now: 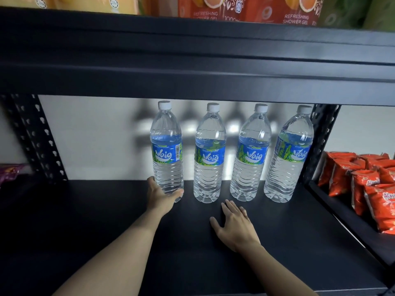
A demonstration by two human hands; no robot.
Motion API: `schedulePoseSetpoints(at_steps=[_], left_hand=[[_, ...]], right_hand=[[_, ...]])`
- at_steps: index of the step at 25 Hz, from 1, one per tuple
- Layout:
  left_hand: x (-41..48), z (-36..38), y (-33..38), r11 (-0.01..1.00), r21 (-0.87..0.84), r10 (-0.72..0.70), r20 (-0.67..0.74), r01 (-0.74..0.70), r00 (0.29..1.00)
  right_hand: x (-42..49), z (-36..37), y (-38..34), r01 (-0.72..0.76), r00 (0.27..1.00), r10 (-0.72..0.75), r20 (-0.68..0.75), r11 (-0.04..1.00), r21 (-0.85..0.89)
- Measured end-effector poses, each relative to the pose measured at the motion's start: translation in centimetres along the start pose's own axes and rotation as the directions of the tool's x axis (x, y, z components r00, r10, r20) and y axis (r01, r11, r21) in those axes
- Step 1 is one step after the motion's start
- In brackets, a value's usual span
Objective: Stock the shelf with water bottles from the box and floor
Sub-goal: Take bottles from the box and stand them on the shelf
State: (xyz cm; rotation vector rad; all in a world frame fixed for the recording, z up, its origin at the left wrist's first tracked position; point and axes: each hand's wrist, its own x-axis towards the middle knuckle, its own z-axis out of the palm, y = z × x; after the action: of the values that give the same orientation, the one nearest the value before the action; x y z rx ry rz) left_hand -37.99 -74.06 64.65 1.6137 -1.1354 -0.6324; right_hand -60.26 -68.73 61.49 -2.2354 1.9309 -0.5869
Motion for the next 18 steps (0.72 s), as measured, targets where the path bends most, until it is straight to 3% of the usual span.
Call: schedulePoseSetpoints(at_steps=[13, 18], left_hand=[[1.2, -1.2, 0.3, 0.994, 0.098, -0.059, 0.155, 0.044, 0.986], [0.7, -1.2, -0.2, 0.995, 0.096, -0.03, 0.119, 0.019, 0.992]], right_hand=[[0.0, 0.0, 0.0, -0.058, 0.998, 0.058, -0.011, 0.998, -0.006], [0.1, 0.0, -0.1, -0.063, 0.998, 0.063, -0.014, 0.998, -0.007]])
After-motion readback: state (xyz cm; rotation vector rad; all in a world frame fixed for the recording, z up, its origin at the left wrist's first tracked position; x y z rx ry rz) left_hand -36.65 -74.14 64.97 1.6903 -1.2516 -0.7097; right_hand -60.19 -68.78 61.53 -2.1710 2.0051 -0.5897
